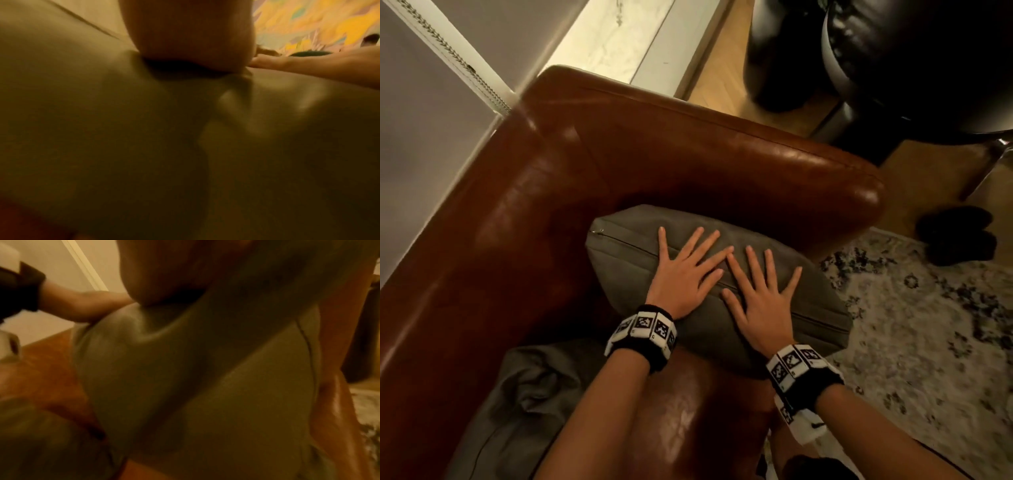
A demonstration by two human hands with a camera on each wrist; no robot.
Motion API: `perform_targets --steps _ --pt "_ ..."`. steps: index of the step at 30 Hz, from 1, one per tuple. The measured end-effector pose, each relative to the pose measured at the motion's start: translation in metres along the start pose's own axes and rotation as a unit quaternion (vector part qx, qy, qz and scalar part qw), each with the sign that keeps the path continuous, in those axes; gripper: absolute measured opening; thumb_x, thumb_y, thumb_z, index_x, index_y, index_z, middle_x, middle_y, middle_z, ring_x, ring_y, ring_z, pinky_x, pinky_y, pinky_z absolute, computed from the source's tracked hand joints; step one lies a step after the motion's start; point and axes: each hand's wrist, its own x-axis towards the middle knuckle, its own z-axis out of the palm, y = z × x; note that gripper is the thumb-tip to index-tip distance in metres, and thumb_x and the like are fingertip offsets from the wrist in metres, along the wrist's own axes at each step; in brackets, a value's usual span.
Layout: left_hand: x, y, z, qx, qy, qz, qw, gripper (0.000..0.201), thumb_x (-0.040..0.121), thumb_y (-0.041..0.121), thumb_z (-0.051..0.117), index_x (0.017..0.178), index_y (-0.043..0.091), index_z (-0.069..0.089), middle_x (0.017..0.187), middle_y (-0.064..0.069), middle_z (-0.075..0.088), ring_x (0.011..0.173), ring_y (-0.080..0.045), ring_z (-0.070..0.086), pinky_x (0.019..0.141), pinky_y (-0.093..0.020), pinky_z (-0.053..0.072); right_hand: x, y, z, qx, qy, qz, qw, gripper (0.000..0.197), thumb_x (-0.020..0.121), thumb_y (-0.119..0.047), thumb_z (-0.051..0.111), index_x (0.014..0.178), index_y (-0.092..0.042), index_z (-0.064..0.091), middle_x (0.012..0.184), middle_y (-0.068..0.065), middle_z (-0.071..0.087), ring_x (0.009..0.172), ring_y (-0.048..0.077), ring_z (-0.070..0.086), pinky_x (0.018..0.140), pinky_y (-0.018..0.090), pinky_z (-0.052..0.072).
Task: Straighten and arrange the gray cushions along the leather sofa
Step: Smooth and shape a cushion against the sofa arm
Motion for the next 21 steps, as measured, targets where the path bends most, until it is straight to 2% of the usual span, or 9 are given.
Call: perform_targets --steps 1,3,6,8,10,13,15,18,21 --pt "0.0 -0.014 -0.003 0.013 0.004 -0.006 1.0 0.049 0.097 0.047 0.019 0.145 0.044 0.012 0.158 0.007 0.019 0.146 -0.016 0.013 0.109 -0.068 -0.005 0.0 0.005 0.002 -0.006 -0.006 0.006 1.0 0.061 0.091 -0.062 0.01 0.147 -0.038 0.008 0.158 -0.004 0.011 0.146 0.026 0.001 0.108 0.067 -0.007" --pt "-0.005 -0.048 -0.007 0.026 0.027 -0.077 0.996 0.048 0.097 0.046 0.013 0.145 0.044 0.008 0.158 0.007 0.017 0.146 -0.016 0.011 0.111 -0.064 -0.009 -0.005 0.02 0.003 -0.014 -0.001 0.02 1.0 0.063 0.091 -0.062 0.01 0.148 -0.035 0.006 0.158 -0.005 0.008 0.146 0.024 -0.002 0.11 0.062 -0.009" --pt "-0.017 -0.096 -0.014 0.028 0.041 -0.196 0.979 0.048 0.098 0.046 0.01 0.145 0.045 0.011 0.158 0.005 0.016 0.147 -0.022 0.008 0.102 -0.067 -0.021 -0.016 0.041 0.004 -0.019 0.01 0.033 0.999 0.063 0.093 -0.06 0.009 0.149 -0.032 0.004 0.158 -0.005 0.006 0.146 0.023 -0.004 0.112 0.06 -0.007" --pt "-0.025 -0.11 -0.021 -0.012 0.031 -0.286 0.958 0.048 0.099 0.046 0.009 0.146 0.042 0.013 0.159 0.002 0.013 0.147 -0.022 0.001 0.103 -0.071 -0.016 -0.02 0.05 0.005 -0.023 -0.001 0.03 0.999 0.063 0.093 -0.06 0.005 0.149 -0.031 0.003 0.158 -0.005 0.004 0.146 0.022 -0.005 0.113 0.059 -0.006" --pt "-0.037 -0.104 -0.03 -0.094 0.08 -0.36 0.925 0.047 0.1 0.042 0.012 0.147 0.037 0.015 0.159 0.001 0.012 0.147 -0.021 -0.002 0.108 -0.068 -0.01 -0.018 0.053 0.006 -0.028 -0.011 0.029 0.999 0.064 0.092 -0.06 0.001 0.149 -0.031 0.001 0.158 -0.005 0.001 0.145 0.022 -0.008 0.112 0.057 -0.01" --pt "-0.081 -0.062 -0.032 -0.233 0.213 -0.397 0.862 0.045 0.101 0.031 0.025 0.146 0.032 0.02 0.157 -0.001 0.019 0.147 -0.018 0.006 0.116 -0.055 0.003 -0.014 0.053 0.003 -0.015 -0.016 0.017 1.0 0.066 0.089 -0.062 -0.002 0.148 -0.031 -0.003 0.157 -0.005 -0.006 0.144 0.02 -0.014 0.11 0.053 -0.02" --pt "-0.12 -0.019 -0.02 -0.274 0.269 -0.383 0.84 0.045 0.1 0.026 0.03 0.145 0.029 0.025 0.155 -0.002 0.025 0.145 -0.015 0.012 0.118 -0.047 0.013 -0.012 0.051 0.0 -0.004 -0.029 0.01 1.0 0.069 0.087 -0.062 0.0 0.148 -0.03 -0.003 0.158 -0.003 -0.007 0.143 0.02 -0.017 0.109 0.055 -0.022" --pt "-0.179 0.056 0.017 -0.272 0.283 -0.4 0.828 0.046 0.096 0.022 0.034 0.141 0.027 0.034 0.149 -0.002 0.034 0.141 -0.014 0.023 0.115 -0.038 0.022 -0.009 0.045 -0.008 0.022 -0.042 0.01 0.999 0.068 0.091 -0.058 0.012 0.149 -0.022 0.013 0.158 0.01 0.009 0.144 0.031 -0.004 0.108 0.064 -0.012" --pt "-0.241 0.121 0.056 -0.311 0.264 -0.502 0.763 0.049 0.092 0.022 0.034 0.14 0.029 0.035 0.149 0.003 0.032 0.137 -0.014 0.028 0.113 -0.03 0.021 -0.002 0.021 -0.023 0.079 -0.003 -0.08 0.994 0.059 0.086 -0.036 0.03 0.139 -0.011 0.038 0.147 0.023 0.032 0.139 0.042 0.017 0.107 0.067 0.003"
